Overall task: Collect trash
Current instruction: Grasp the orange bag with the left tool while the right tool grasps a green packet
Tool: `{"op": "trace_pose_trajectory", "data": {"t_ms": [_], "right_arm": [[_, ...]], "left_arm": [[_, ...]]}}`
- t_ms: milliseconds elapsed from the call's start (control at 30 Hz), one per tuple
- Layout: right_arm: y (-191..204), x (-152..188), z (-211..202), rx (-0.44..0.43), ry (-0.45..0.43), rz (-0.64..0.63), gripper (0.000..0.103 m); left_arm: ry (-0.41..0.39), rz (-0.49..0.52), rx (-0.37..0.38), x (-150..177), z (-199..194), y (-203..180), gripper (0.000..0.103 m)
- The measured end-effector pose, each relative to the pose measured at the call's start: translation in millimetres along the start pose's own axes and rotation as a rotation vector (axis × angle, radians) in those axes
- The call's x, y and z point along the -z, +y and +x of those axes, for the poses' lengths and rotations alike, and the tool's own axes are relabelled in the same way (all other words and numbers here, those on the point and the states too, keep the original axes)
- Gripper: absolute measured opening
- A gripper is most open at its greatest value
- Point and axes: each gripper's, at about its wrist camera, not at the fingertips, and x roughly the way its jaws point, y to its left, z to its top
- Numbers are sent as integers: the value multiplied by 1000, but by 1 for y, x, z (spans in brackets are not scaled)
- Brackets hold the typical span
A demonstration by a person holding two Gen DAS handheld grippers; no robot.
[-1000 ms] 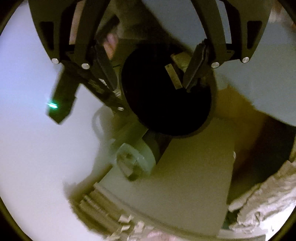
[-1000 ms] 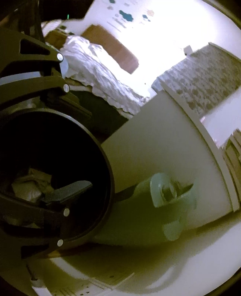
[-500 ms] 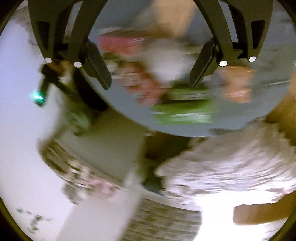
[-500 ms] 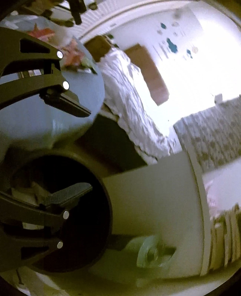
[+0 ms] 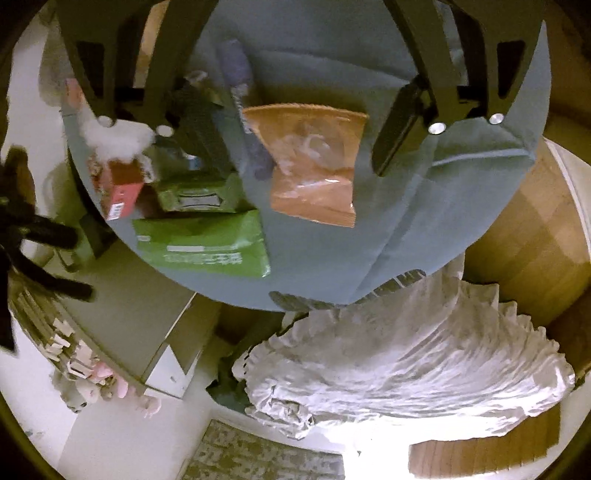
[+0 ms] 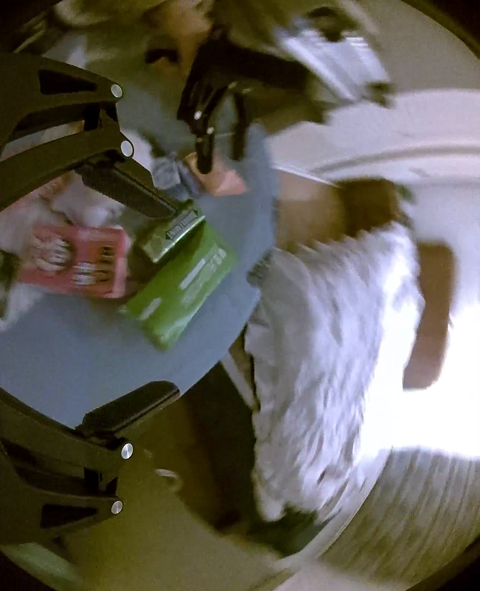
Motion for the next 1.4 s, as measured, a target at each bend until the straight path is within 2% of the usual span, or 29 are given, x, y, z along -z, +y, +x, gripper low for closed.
{"op": "trace_pose_trajectory", "data": {"t_ms": [167, 267, 333, 367, 400, 433, 500, 533, 600, 667, 733, 800, 900, 933, 967, 1000, 1067, 1133, 1267, 1400], "right_arm": [[25, -28, 81, -17, 262, -223, 88], [31, -34, 114, -5, 368, -317, 89], [27, -38, 123, -46, 376, -284, 81], [25, -38, 130, -58, 404, -267, 68], [25, -36, 136, -58, 431, -268, 63], [25, -35, 139, -71, 446, -267, 62], [29, -37, 143, -78, 442, -260, 55], [28, -36, 141, -82, 425, -245, 52], [27, -34, 134, -85, 385, -217, 37], [23, -34, 122, -76, 331, -175, 31], [19, -33, 104, -95, 261, -119, 30], [8, -31, 75, -136, 156, -24, 30], [-13, -21, 23, -188, -23, 140, 30], [-25, -10, -1, -211, -106, 218, 30], [-30, -1, -14, -220, -150, 258, 30], [-43, 18, -37, -223, -231, 339, 30], [-63, 51, -63, -208, -319, 450, 30], [-84, 97, -87, -130, -394, 556, 30], [-114, 181, -117, 11, -459, 738, 30], [-142, 250, -135, 144, -467, 892, 30]], "left_arm": [[-11, 51, -8, 6, 4, 0, 71], [-34, 111, -29, 11, 5, -4, 71], [-35, 153, -80, 13, 6, -11, 70], [-34, 158, -90, 13, 5, -13, 67], [-37, 154, -97, 13, 4, -13, 63], [-45, 136, -92, 13, 1, -9, 51], [-52, 106, -64, 11, -2, -1, 48], [-57, 91, -59, 11, -4, 2, 45], [-60, 83, -54, 11, -5, 5, 42], [-85, 89, -35, 12, -10, 5, 41], [-115, 98, -22, 13, -18, 2, 41], [-144, 87, 15, 16, -30, -1, 41], [-206, 80, 79, 15, -57, -15, 41], [-228, 81, 103, 14, -65, -21, 41], [-244, 82, 129, 12, -72, -28, 41], [-260, 90, 163, 9, -80, -40, 41], [-273, 123, 208, 4, -89, -64, 41], [-277, 164, 266, 0, -91, -99, 41], [-259, 229, 383, -9, -79, -167, 41], [-224, 289, 490, -18, -52, -237, 41]]}}
